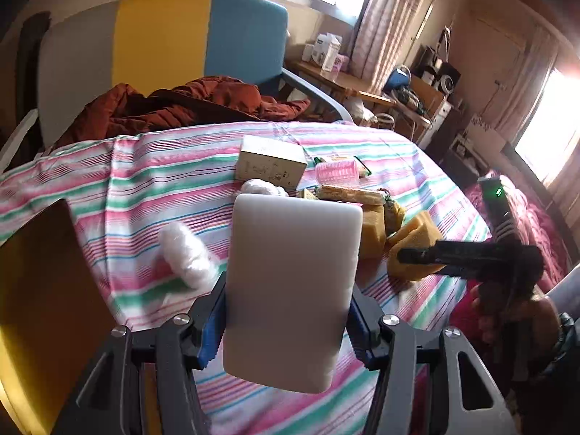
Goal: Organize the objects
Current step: 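Carry the white block to the gold tray while the right gripper grasps a yellow sponge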
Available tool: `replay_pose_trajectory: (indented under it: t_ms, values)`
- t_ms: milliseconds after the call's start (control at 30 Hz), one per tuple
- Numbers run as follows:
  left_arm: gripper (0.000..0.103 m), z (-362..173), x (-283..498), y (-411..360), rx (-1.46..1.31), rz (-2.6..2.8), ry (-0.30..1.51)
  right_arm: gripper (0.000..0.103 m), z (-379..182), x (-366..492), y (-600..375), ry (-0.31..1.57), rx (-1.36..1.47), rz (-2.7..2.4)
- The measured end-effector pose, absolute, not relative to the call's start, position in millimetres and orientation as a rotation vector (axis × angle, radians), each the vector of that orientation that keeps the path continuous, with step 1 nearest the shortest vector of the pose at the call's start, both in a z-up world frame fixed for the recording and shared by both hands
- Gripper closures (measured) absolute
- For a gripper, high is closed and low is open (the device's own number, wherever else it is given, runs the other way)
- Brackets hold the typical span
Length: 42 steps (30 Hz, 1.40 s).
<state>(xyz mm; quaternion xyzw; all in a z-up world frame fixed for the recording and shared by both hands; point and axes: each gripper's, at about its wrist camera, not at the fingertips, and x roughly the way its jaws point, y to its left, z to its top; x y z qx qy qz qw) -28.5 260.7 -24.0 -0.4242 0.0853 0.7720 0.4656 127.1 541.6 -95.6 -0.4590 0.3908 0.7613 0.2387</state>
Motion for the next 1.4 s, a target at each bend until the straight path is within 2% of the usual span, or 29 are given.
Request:
replay_pose_trajectory:
  t_ms: [233, 533, 600, 767, 867, 933, 1000, 1067, 1100, 1133, 1400]
  values:
    - [0.045, -20, -32, 207, -1.074, 1.962, 0.100, 0.046, -89, 137, 522, 1.011, -1.203, 2.117]
    - [0.045, -35, -46, 136, -1.153, 2.090, -0.008, 0.046, -70, 143, 502, 0.956, -1.144, 2.234]
    - [0.045, -40, -49, 124, -1.175, 2.113, -0.024, 0.046, -64, 141, 497, 0.889, -1.141, 2.258]
    - [0.045, -47, -53, 103, -1.199, 2.141, -0.067, 0.047, -74, 140, 505, 0.861, -1.166, 2.180]
    - [0.045, -48, -52, 99, -1.200, 2.142, -0.074, 0.044, -82, 140, 512, 0.902, -1.151, 2.151]
    - [0.045, -47, -52, 100, -1.202, 2.139, -0.074, 0.022, -82, 139, 515, 0.903, -1.132, 2.140]
    - [0.045, -46, -51, 98, -1.198, 2.135, -0.076, 0.018, -82, 138, 517, 0.930, -1.115, 2.149]
    - [0.045, -47, -50, 97, -1.200, 2.133, -0.078, 0.023, -84, 137, 519, 0.907, -1.110, 2.123]
    - [0.045, -46, -49, 96, -1.199, 2.132, -0.081, 0.053, -86, 137, 520, 0.917, -1.112, 2.120]
    - [0.045, -46, -49, 95, -1.197, 2.135, -0.080, 0.058, -87, 138, 521, 0.925, -1.114, 2.113]
    - [0.045, -44, -53, 76, -1.209, 2.199, -0.080, 0.059, -53, 141, 487, 0.750, -1.159, 2.213]
